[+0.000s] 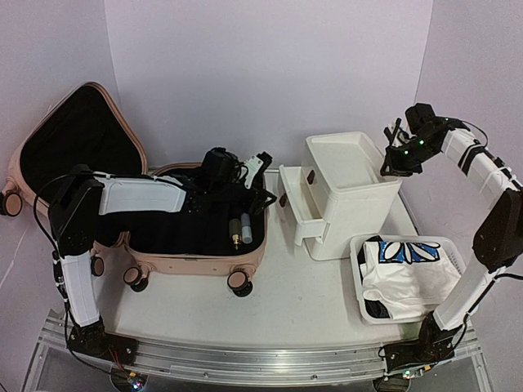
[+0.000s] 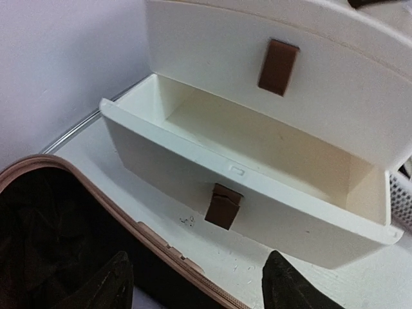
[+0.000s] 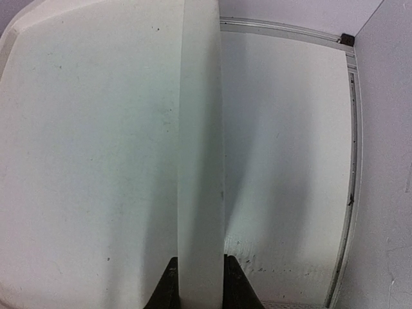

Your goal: Open, take out, and arrange the luggage

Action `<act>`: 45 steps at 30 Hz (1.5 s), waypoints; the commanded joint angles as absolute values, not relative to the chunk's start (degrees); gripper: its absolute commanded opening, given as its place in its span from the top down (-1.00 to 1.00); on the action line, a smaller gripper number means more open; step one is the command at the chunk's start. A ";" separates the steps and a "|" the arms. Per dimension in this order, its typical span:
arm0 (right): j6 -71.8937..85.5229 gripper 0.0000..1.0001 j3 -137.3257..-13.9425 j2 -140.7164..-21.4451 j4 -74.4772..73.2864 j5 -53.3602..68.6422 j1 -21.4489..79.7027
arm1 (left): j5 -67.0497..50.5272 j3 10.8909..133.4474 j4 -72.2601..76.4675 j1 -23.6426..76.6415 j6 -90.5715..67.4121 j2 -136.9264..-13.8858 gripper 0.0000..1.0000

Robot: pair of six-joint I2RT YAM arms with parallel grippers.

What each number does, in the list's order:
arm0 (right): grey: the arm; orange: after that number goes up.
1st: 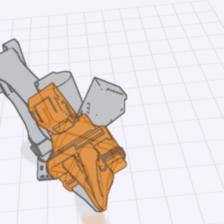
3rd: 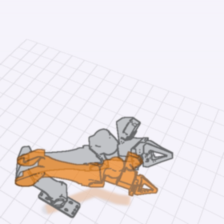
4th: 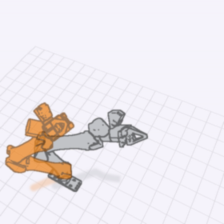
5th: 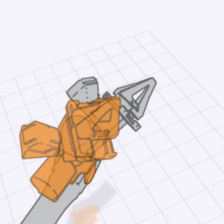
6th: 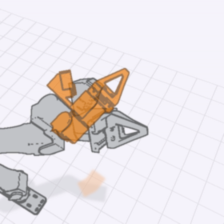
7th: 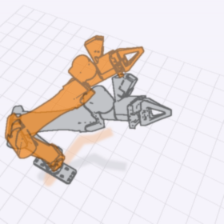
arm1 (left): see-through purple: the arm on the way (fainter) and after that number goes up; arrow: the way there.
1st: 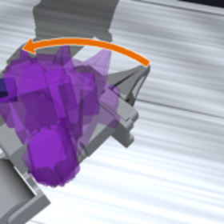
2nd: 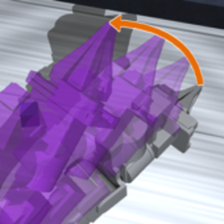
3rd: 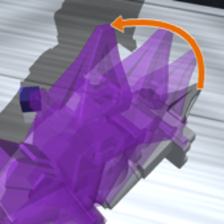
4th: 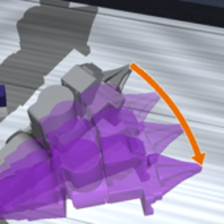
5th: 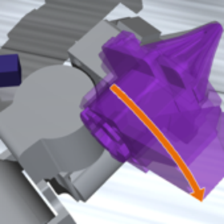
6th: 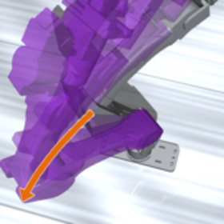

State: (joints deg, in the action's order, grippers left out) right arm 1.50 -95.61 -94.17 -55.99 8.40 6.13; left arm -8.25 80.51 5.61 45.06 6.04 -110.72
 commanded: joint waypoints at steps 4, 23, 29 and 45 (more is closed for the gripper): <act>7.82 1.00 -95.87 -92.29 -56.51 15.55 5.19 | -8.74 79.58 -2.59 37.66 -19.16 -102.79 -0.36; 9.47 1.00 -95.67 -92.25 -56.73 16.90 5.24 | -8.96 105.19 -34.82 39.14 -41.24 -126.69 -0.08; 9.84 1.00 -96.39 -92.88 -56.71 17.31 5.22 | -5.70 109.71 -38.79 39.37 -46.01 -131.42 -0.10; 10.02 1.00 -96.09 -92.90 -56.76 17.54 5.28 | 7.72 117.84 -50.04 42.76 -47.99 -138.41 0.02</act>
